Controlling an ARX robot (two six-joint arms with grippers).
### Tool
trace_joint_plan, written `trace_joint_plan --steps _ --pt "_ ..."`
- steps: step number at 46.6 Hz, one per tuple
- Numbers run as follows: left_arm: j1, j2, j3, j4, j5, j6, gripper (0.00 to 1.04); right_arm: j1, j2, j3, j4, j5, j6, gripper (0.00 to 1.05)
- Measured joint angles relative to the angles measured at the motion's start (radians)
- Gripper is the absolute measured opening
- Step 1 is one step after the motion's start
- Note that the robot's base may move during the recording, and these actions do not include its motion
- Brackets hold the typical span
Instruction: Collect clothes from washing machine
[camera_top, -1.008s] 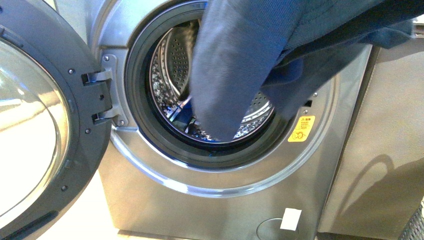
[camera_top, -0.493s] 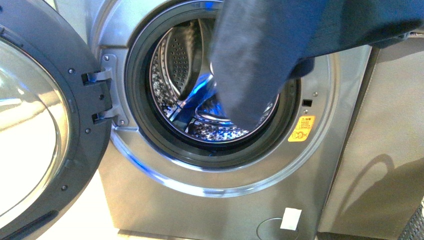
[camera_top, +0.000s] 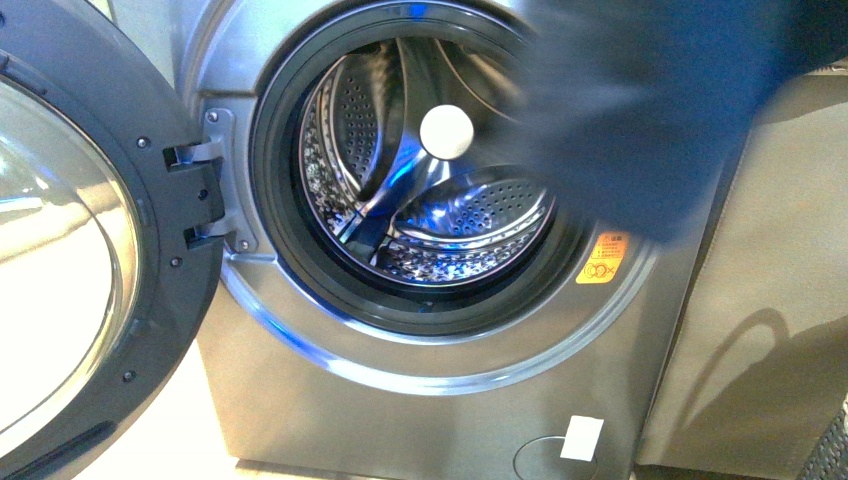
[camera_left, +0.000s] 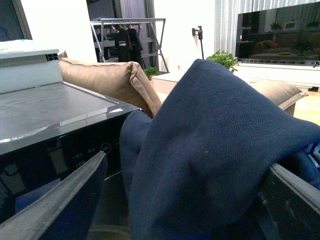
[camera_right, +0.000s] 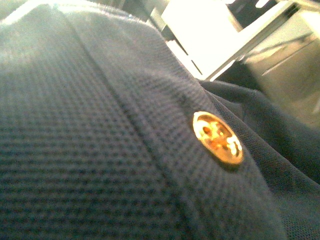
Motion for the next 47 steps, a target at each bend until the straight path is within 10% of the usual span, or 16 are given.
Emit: trace_joint_plan --steps 19,26,35,47 --pt "0.000 0.000 0.010 0.000 0.000 -0.003 0.98 -0.550 -0.095 0.002 -0.157 -0.100 -0.027 0.09" --pt "0.000 0.000 0.010 0.000 0.000 -0.003 0.98 -0.573 -0.127 -0.102 -0.525 -0.263 -0.367 0.09" --pt "0.000 -0.001 0.010 0.000 0.000 -0.003 0.98 -0.556 0.042 -0.151 -0.908 -0.190 -0.829 0.10" --pt "0.000 -0.001 0.010 0.000 -0.001 -0.003 0.98 -0.539 0.085 -0.193 -1.041 -0.139 -1.275 0.62"
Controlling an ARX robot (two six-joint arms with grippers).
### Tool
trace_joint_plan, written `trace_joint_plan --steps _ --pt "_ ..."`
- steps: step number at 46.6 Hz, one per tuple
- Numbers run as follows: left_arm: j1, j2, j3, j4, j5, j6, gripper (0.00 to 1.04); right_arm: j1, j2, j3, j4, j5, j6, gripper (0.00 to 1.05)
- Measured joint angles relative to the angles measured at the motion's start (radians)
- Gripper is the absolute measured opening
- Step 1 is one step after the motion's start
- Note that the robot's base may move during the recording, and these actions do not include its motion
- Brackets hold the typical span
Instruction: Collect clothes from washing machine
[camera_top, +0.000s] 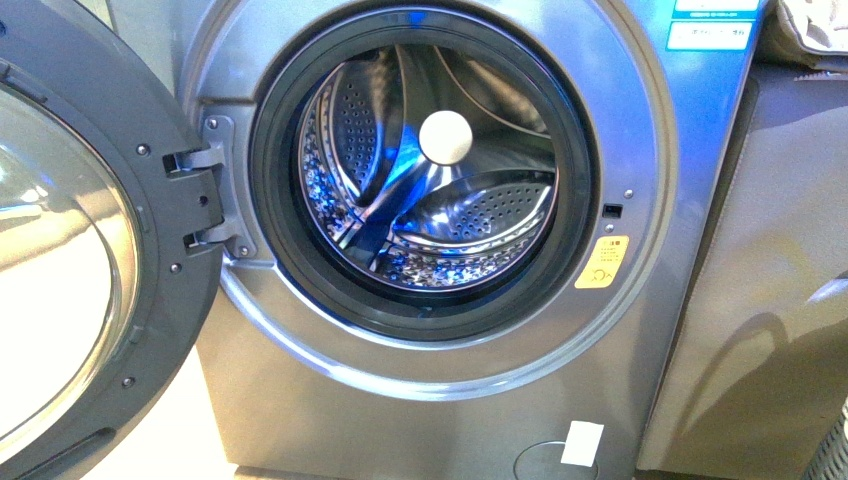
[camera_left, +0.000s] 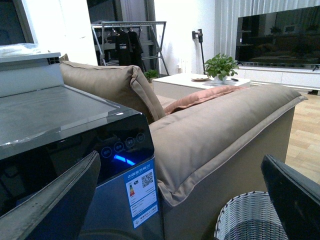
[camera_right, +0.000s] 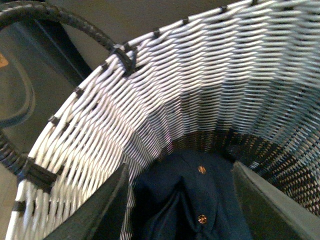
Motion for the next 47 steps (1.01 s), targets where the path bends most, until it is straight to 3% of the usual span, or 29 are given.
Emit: trace_joint_plan --steps 7,15,20,31,32,35,36,37,39,41,47 --pt "0.000 0.000 0.000 0.000 0.000 0.000 0.98 0.030 -0.115 -0.028 0.023 -0.045 -0.010 0.98" --pt "0.000 0.000 0.000 0.000 0.000 0.000 0.98 0.080 -0.335 -0.096 0.372 -0.063 0.178 0.97" --pt "0.000 0.000 0.000 0.000 0.001 0.000 0.98 0.146 -0.505 -0.128 0.571 -0.025 0.309 0.97" --pt "0.000 0.000 0.000 0.000 -0.001 0.000 0.98 0.355 -0.776 -0.243 0.549 0.065 0.429 0.97" --pt "-0.008 0.002 0.011 -0.022 -0.053 -0.007 0.97 0.363 -0.782 -0.246 0.548 0.064 0.429 0.97" --pt "-0.021 -0.029 -0.008 -0.168 -0.355 -0.048 0.87 0.382 -0.800 -0.237 0.500 0.107 0.411 0.95" --pt "-0.019 -0.058 -0.055 -0.185 -0.427 -0.058 0.83 0.397 -0.812 -0.219 0.419 0.148 0.396 0.92" --pt "-0.014 -0.106 -0.137 -0.174 -0.558 -0.071 0.78 0.420 -0.830 -0.200 0.295 0.252 0.368 0.87" --pt "0.005 -0.196 -0.291 -0.118 -0.690 -0.083 0.69 0.449 -0.861 -0.199 0.128 0.357 0.328 0.78" --pt "0.043 -0.300 -0.449 -0.047 -0.718 -0.092 0.60 0.473 -0.895 -0.233 0.035 0.412 0.304 0.69" --pt "0.151 -0.537 -0.812 0.110 -0.667 -0.102 0.38 0.533 -0.955 -0.342 0.037 0.467 0.275 0.48"
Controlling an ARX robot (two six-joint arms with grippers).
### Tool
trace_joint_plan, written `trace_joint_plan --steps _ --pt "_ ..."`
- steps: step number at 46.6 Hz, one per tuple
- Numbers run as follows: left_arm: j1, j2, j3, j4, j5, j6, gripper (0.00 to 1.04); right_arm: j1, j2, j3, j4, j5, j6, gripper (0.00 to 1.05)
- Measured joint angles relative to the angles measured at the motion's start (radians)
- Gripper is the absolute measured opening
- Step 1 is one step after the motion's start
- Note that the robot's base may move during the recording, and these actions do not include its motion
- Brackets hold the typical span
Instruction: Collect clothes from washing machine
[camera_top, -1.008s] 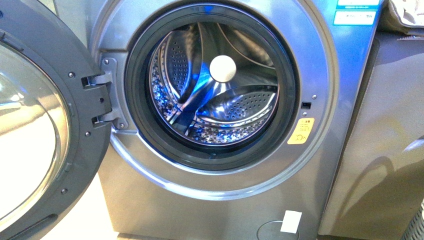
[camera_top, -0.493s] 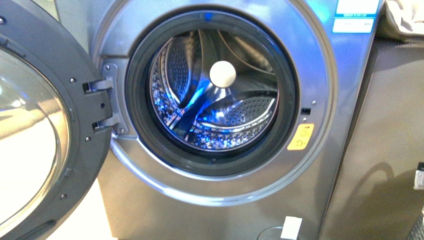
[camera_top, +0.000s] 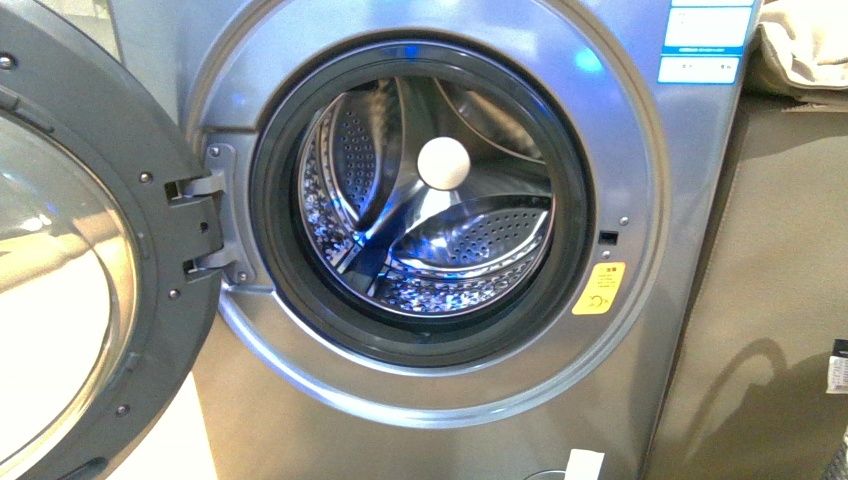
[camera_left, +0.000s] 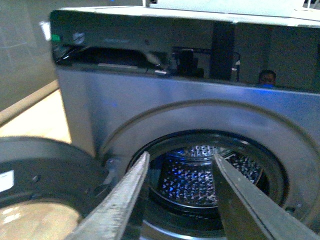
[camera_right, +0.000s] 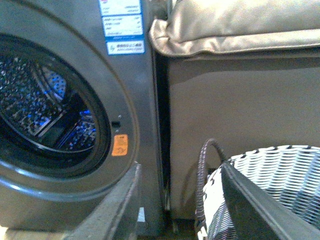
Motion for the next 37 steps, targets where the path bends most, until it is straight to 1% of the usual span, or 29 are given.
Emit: trace_joint_plan --steps 5,6,7,8,10,12,15,17,18,20,29,37 --pt "0.066 -0.140 -0.256 0.091 0.080 -0.004 0.20 0.042 -0.052 -0.073 0.025 0.037 -0.010 0.30" --pt "0.079 -0.163 -0.300 0.106 0.094 -0.004 0.17 0.045 -0.058 -0.079 0.027 0.040 -0.011 0.29" --pt "0.086 -0.174 -0.321 0.113 0.102 -0.005 0.15 0.052 -0.067 -0.092 0.031 0.048 -0.012 0.25" --pt "0.105 -0.201 -0.383 0.134 0.122 -0.007 0.10 0.062 -0.080 -0.109 0.037 0.059 -0.012 0.20" --pt "0.136 -0.240 -0.475 0.161 0.155 -0.010 0.02 0.077 -0.101 -0.137 0.043 0.074 -0.013 0.11" --pt "0.167 -0.281 -0.568 0.191 0.203 -0.010 0.04 0.094 -0.124 -0.169 0.050 0.090 -0.015 0.01" --pt "0.212 -0.323 -0.659 0.219 0.235 -0.011 0.04 0.113 -0.145 -0.198 0.053 0.107 -0.016 0.03" --pt "0.238 -0.351 -0.704 0.233 0.251 -0.011 0.04 0.163 -0.164 -0.219 0.054 0.188 -0.016 0.02" --pt "0.256 -0.373 -0.734 0.243 0.265 -0.011 0.04 0.189 -0.175 -0.230 0.055 0.205 -0.016 0.02" --pt "0.278 -0.409 -0.776 0.259 0.290 -0.011 0.04 0.216 -0.192 -0.248 0.055 0.208 -0.016 0.02" --pt "0.357 -0.512 -0.915 0.293 0.373 -0.011 0.04 0.225 -0.247 -0.300 0.056 0.216 -0.016 0.02" --pt "0.409 -0.583 -0.995 0.300 0.420 -0.014 0.04 0.225 -0.293 -0.335 0.048 0.216 -0.016 0.02"
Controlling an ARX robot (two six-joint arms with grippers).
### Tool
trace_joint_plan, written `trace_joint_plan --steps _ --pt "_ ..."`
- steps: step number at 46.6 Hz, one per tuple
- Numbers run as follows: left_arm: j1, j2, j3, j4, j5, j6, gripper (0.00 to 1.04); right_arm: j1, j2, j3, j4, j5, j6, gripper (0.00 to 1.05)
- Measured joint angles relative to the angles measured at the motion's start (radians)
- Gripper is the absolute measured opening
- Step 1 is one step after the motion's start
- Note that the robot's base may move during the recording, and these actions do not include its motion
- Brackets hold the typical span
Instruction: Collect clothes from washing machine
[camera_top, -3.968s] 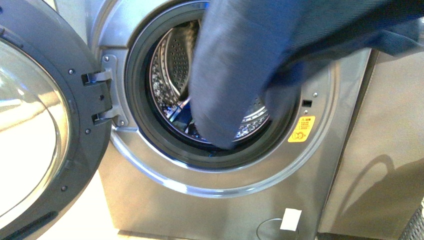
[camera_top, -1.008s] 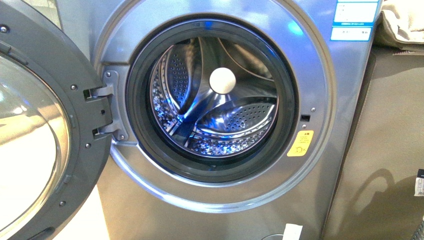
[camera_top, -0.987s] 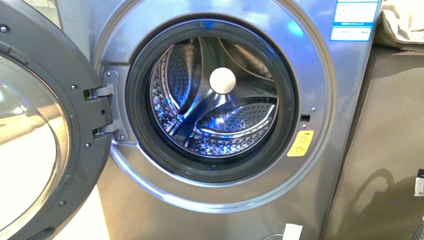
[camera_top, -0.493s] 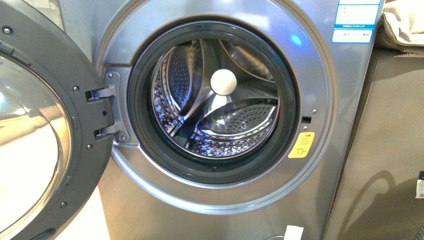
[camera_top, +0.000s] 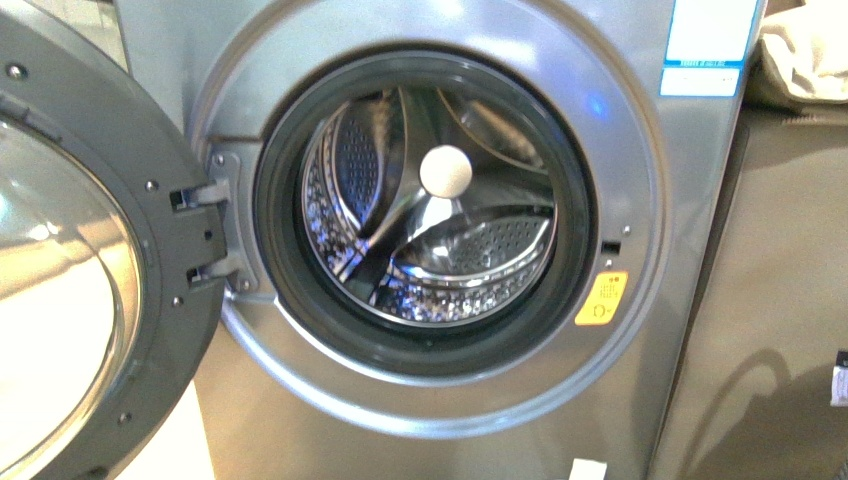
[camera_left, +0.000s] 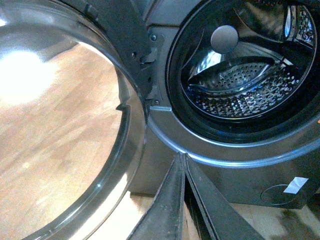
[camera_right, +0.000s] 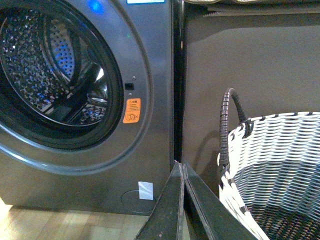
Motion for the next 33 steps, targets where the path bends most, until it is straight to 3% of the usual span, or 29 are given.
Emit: trace_joint_plan --steps 4,8,13,17,33 --pt "0.025 -0.042 -0.040 0.001 0.026 0.000 0.04 0.000 -0.025 -0.013 -0.010 0.000 0.000 0.02" --pt "0.096 -0.075 -0.065 -0.005 0.117 0.000 0.04 0.000 -0.044 -0.023 -0.018 0.000 0.000 0.02" --pt "0.131 -0.112 -0.089 -0.012 0.125 -0.001 0.04 0.000 -0.076 -0.032 -0.043 0.000 0.000 0.02" --pt "0.135 -0.147 -0.113 -0.026 0.129 -0.001 0.04 0.000 -0.192 -0.045 -0.166 0.000 0.000 0.02" --pt "0.135 -0.260 -0.160 -0.091 0.130 -0.001 0.04 0.001 -0.247 -0.079 -0.167 0.002 0.000 0.02"
